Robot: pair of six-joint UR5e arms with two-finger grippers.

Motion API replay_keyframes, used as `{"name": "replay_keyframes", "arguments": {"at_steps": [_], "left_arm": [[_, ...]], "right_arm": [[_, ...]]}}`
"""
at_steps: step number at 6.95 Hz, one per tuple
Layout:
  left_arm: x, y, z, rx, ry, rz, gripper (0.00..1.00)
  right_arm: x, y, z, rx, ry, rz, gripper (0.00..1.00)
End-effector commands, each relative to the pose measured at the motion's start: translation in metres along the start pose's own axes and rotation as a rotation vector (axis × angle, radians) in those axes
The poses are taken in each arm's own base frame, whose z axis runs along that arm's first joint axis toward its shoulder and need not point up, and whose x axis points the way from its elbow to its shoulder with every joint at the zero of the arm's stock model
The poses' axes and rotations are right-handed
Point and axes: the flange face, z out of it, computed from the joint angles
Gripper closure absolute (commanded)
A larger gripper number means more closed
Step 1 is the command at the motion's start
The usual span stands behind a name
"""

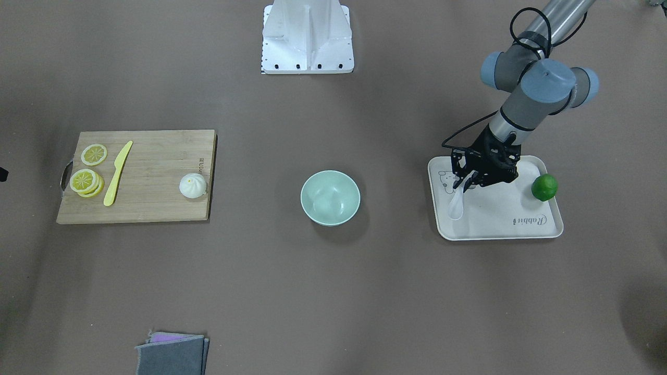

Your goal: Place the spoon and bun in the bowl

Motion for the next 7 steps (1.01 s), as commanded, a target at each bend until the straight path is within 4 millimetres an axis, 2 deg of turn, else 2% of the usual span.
{"name": "replay_keyframes", "arguments": {"at_steps": [1,3,4,5,6,7], "left_arm": [[0.028,-0.032,-0.025,0.071,0.044,-0.018,1.00],[0.073,-0.066,-0.032,0.066,0.126,-0.067,1.00],[0.089,-0.083,-0.035,0.064,0.129,-0.068,1.00],[0.094,-0.087,-0.035,0.064,0.128,-0.067,1.00],[0.101,-0.096,-0.036,0.073,0.133,-0.065,1.00],[0.108,-0.101,-0.033,0.064,0.131,-0.067,1.00]], "right_arm": [[-0.037,0.003,0.020,0.020,-0.009,-0.045,0.00],[-0.076,0.009,0.046,0.053,-0.028,-0.025,0.00],[-0.088,0.012,0.058,0.057,-0.012,-0.048,0.00],[-0.107,0.008,0.070,0.084,0.025,-0.040,0.00],[-0.145,0.004,0.084,0.098,0.017,0.060,0.00],[-0.178,0.006,0.095,0.112,0.015,0.072,0.00]]}}
